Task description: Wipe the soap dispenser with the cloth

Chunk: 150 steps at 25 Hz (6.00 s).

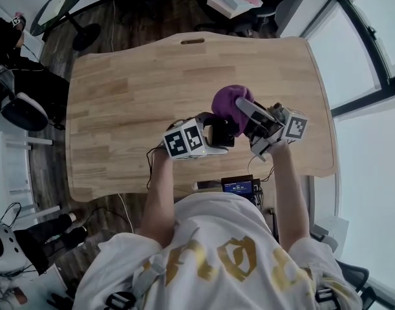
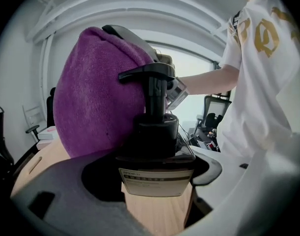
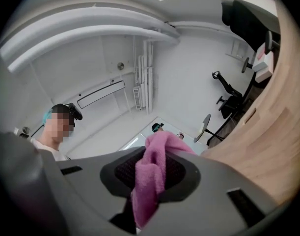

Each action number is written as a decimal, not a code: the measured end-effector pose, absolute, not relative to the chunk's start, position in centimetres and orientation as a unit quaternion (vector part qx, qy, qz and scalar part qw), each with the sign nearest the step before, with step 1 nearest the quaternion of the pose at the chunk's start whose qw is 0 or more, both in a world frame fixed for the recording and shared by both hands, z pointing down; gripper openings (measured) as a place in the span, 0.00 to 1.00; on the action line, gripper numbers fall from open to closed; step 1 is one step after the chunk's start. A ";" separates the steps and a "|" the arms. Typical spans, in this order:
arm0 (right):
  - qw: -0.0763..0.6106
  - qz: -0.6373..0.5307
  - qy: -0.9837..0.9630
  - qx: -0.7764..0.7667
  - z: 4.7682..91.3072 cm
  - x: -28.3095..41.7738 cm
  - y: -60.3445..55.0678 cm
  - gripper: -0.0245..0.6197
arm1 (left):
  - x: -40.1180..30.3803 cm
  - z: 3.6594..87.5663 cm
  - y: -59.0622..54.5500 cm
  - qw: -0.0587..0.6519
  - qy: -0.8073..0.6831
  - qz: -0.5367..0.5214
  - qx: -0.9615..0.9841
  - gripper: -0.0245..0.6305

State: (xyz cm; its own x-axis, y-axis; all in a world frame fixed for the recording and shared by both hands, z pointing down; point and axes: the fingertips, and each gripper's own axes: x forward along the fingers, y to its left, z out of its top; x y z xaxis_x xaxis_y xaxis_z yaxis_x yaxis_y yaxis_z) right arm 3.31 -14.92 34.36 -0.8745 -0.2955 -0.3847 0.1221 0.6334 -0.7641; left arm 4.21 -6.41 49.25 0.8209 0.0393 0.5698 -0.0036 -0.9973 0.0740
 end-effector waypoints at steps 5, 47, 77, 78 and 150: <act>0.222 -0.400 0.888 -0.054 33.5 2.8 -14.4 0.15 | 3.9 49.6 -6.9 0.053 -0.001 0.286 0.957 0.57; 0.059 -0.330 0.941 -0.049 39.6 -0.4 -8.3 0.15 | -1.2 44.8 -12.0 0.112 -0.136 0.139 0.975 0.57; 0.129 -0.293 0.912 -0.257 39.8 4.1 -16.0 0.15 | 1.6 42.3 -9.9 0.128 -0.047 0.111 0.984 0.57; 0.135 -0.297 0.910 -0.257 39.8 4.2 -16.1 0.15 | 1.7 42.2 -9.8 0.130 -0.044 0.107 0.985 0.57; 0.450 -0.585 0.658 -0.150 42.0 3.4 -16.7 0.14 | -1.1 36.7 -13.1 0.176 -0.105 -0.142 0.968 0.57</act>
